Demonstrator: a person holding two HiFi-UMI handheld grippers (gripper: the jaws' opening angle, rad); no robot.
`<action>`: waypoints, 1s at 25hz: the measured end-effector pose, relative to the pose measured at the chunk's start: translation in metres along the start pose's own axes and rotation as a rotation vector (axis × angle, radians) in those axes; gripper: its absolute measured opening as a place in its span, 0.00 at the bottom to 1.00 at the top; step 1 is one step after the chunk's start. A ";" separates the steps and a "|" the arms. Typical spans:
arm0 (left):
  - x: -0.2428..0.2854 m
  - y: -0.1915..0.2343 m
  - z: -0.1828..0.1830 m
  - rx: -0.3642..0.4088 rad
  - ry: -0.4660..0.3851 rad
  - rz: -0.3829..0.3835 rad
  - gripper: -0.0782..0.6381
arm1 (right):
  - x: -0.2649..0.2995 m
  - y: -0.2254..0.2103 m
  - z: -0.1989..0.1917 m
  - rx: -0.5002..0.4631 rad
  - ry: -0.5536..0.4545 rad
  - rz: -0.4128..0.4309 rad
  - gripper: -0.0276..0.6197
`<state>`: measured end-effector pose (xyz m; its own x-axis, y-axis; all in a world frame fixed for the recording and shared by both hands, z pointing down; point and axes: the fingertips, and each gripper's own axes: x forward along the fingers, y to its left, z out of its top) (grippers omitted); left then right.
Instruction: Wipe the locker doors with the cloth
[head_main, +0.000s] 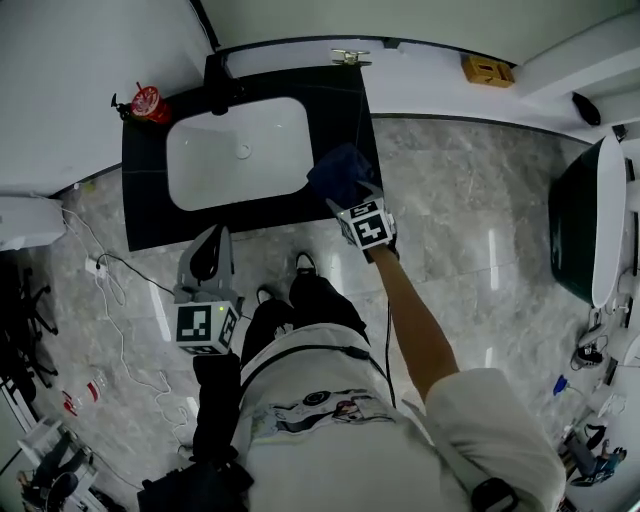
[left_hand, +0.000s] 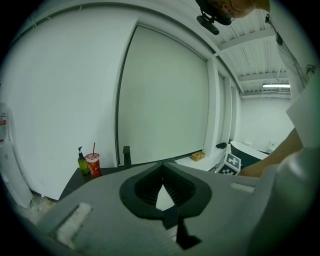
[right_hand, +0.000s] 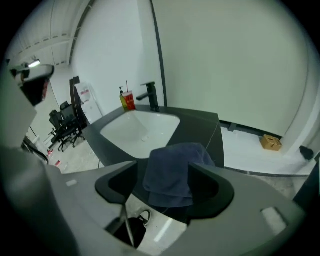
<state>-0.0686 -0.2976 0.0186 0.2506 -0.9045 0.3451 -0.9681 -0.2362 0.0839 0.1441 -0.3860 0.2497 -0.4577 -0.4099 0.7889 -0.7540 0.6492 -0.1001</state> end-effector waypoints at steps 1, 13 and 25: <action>0.001 0.001 -0.002 -0.003 0.014 0.004 0.11 | 0.011 -0.007 -0.004 -0.019 0.036 -0.001 0.52; 0.003 0.023 -0.036 -0.045 0.125 0.066 0.11 | 0.090 -0.036 -0.012 -0.131 0.167 -0.013 0.56; -0.018 0.023 -0.045 -0.068 0.100 0.074 0.11 | 0.034 -0.023 0.006 -0.064 -0.025 -0.070 0.21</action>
<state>-0.0959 -0.2708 0.0559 0.1803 -0.8779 0.4437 -0.9828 -0.1426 0.1172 0.1427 -0.4186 0.2755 -0.4175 -0.4713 0.7769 -0.7533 0.6577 -0.0058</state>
